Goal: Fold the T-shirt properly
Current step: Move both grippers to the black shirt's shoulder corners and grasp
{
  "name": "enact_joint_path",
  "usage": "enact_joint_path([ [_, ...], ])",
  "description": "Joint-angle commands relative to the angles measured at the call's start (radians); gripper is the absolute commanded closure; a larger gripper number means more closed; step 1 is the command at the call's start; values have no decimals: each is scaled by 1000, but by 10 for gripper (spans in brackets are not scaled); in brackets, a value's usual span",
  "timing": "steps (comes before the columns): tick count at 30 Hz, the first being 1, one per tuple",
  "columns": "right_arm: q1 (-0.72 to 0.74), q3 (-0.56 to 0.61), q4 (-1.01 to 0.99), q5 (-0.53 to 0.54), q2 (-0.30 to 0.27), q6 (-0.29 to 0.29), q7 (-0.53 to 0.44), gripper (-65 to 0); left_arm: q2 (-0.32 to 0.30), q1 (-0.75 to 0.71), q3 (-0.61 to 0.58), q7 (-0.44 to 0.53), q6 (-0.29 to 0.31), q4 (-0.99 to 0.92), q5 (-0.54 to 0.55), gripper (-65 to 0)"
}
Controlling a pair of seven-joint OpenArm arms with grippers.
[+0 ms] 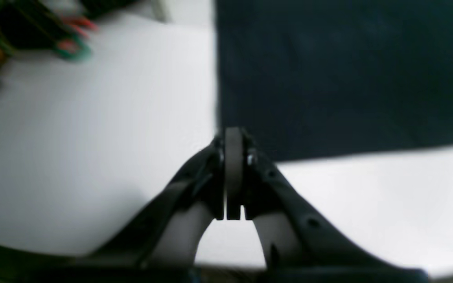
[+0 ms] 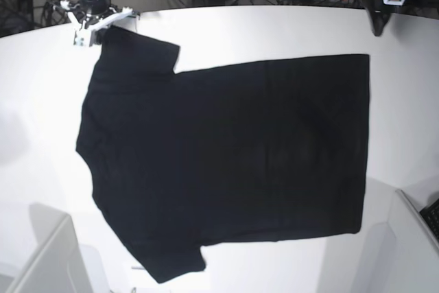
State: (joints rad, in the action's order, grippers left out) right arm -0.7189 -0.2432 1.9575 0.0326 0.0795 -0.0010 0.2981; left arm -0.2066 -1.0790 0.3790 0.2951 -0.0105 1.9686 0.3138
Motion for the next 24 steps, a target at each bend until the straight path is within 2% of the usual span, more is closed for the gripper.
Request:
enact_joint_path([
  [1, 8, -5, 19, 37, -2, 0, -21, 0, -4, 0, 7, 17, 1, 11, -2, 0],
  [6, 37, -48, 18, 293, -36, 0, -20, 0, -6, 79, 7, -84, 1, 11, 0, 0],
  [7, 40, -58, 16, 335, -40, 0, -17, -38, -4, 92, 7, -106, 1, 11, 0, 0],
  [9, 43, -84, 15, 430, -57, 2, 13, -168, -3, 121, 7, -139, 1, 11, 0, -8],
  [11, 57, -109, 10, 514, -80, 2, 56, -261, -1, 147, 7, -159, 2, 10, 21, -127],
  [12, 66, -127, 6, 562, -93, 2, 82, -288, -1, 159, 7, -159, 5, 8, 51, -196],
  [15, 100, -184, -39, 694, -129, 2, 146, -311, -7, 176, 7, -159, 5, 1, 146, -383],
  [17, 120, -215, -83, 777, -155, 3, 180, -312, -26, 185, 7, -161, 5, -7, 216, -467],
  [19, 140, -230, -137, 857, -183, 3, 203, -314, -46, 190, 7, -199, 5, -19, 278, -505],
  [24, 167, -219, -254, 949, -234, 3, 218, -314, -89, 228, 8, -277, 8, -67, 437, -507],
])
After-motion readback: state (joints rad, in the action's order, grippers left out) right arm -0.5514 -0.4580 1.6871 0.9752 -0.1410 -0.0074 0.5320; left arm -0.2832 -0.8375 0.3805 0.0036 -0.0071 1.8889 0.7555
